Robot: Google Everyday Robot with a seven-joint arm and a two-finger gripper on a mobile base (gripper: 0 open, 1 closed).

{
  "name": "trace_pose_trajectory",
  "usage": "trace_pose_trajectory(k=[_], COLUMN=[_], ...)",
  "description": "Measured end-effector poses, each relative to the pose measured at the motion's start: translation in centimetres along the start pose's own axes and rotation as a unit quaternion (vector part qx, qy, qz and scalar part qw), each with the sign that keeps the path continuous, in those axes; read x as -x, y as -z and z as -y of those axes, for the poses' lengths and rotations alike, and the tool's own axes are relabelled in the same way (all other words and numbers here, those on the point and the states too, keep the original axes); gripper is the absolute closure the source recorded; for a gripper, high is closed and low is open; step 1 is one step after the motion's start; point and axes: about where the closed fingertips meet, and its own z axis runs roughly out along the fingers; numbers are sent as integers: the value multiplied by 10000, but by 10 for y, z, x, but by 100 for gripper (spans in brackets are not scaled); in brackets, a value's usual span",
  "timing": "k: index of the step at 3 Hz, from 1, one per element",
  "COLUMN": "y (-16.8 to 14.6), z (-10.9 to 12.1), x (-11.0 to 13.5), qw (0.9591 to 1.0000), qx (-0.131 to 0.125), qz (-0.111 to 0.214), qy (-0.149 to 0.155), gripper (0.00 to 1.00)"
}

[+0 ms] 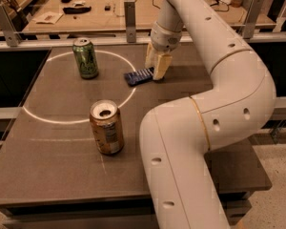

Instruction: Move rxbar blueberry near orange can

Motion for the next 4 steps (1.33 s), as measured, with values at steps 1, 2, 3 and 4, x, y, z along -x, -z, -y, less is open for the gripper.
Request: trace_pose_trajectory(k=[1, 2, 3, 4], y=[1, 1, 1, 59], z=[0, 0, 0, -8], x=[0, 0, 0, -5], qw=[10000, 10000, 10000, 9947], qx=[-3, -7, -7, -857], qz=[-1, 0, 0, 536], qy=[-2, -1, -1, 192], gripper=[59, 73, 94, 100])
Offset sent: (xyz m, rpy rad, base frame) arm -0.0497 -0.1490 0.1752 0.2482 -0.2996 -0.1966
